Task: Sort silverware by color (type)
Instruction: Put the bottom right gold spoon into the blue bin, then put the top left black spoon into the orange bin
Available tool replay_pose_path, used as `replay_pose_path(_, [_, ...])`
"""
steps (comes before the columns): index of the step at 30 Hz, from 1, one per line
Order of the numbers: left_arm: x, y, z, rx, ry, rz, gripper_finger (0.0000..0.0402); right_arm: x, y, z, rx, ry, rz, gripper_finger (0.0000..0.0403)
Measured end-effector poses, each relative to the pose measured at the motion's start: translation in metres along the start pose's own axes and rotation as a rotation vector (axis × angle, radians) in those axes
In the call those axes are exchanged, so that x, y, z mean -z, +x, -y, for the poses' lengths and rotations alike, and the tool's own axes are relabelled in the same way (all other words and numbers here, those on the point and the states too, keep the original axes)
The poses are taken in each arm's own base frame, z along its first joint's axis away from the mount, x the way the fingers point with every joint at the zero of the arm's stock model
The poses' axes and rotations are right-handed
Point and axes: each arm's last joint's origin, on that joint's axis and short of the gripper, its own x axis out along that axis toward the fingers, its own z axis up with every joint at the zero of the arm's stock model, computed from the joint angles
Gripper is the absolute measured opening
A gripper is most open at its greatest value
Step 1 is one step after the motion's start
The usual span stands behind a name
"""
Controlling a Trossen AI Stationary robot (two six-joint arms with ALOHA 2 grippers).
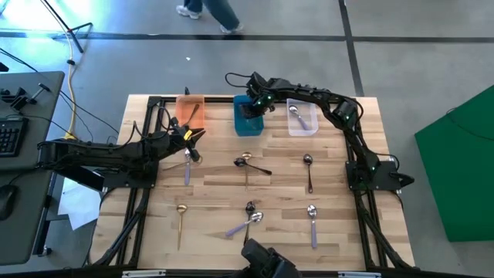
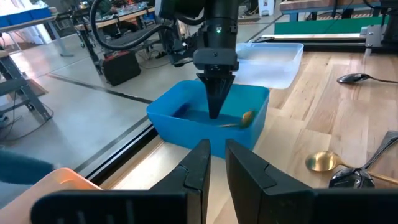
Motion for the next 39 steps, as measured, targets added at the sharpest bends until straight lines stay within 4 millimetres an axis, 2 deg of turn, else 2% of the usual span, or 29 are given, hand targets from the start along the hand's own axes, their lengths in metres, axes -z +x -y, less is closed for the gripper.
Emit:
replay_pose_path(4, [0.000, 0.000, 0.000, 0.010, 0.000, 0.000, 0.0039, -0.002, -0.003, -0.003, -0.010, -0.037, 0.000, 0.0104])
replay_pose_path(8, [0.000, 0.000, 0.001, 0.034, -0.017, 0.002, 0.0039, -0.008, -0.021, -0.018, -0.015, -0.177, 0.008, 0.0111])
replay_pose_path(11, [0.000, 0.000, 0.001, 0.034, -0.018, 0.002, 0.0039, -0.009, -0.043, -0.037, 0.034, -0.313, 0.045, 0.0091])
replay_pose_path(15, [0.000, 0.000, 0.001, 0.035, -0.023, 0.002, 0.0039, 0.002, -0.067, -0.068, 0.108, -0.535, 0.104, 0.0036])
replay_pose_path(18, [0.000, 0.000, 0.001, 0.035, -0.024, 0.002, 0.0039, 0.018, -0.072, -0.078, 0.151, -0.636, 0.078, 0.0006])
replay_pose_path(21, [0.000, 0.000, 0.002, 0.046, -0.043, 0.003, 0.0039, 0.038, -0.070, -0.079, 0.184, -0.680, 0.015, 0.0011])
replay_pose_path(24, [0.000, 0.000, 0.003, 0.094, -0.058, 0.006, 0.0039, 0.057, -0.075, -0.083, 0.171, -0.746, 0.043, 0.0002])
replay_pose_path(27, [-0.001, 0.000, 0.004, 0.125, -0.091, 0.008, 0.0039, 0.081, -0.079, -0.080, 0.125, -0.789, 0.142, 0.0003])
replay_pose_path(34, [-0.005, 0.002, 0.009, 0.212, -0.101, 0.052, 0.0023, 0.147, -0.088, -0.051, -0.037, -0.843, 0.487, 0.0000])
replay_pose_path(39, [-0.021, 0.016, 0.023, 0.274, -0.054, 0.031, 0.0002, 0.177, -0.098, -0.034, -0.129, -0.923, 0.682, 0.0000])
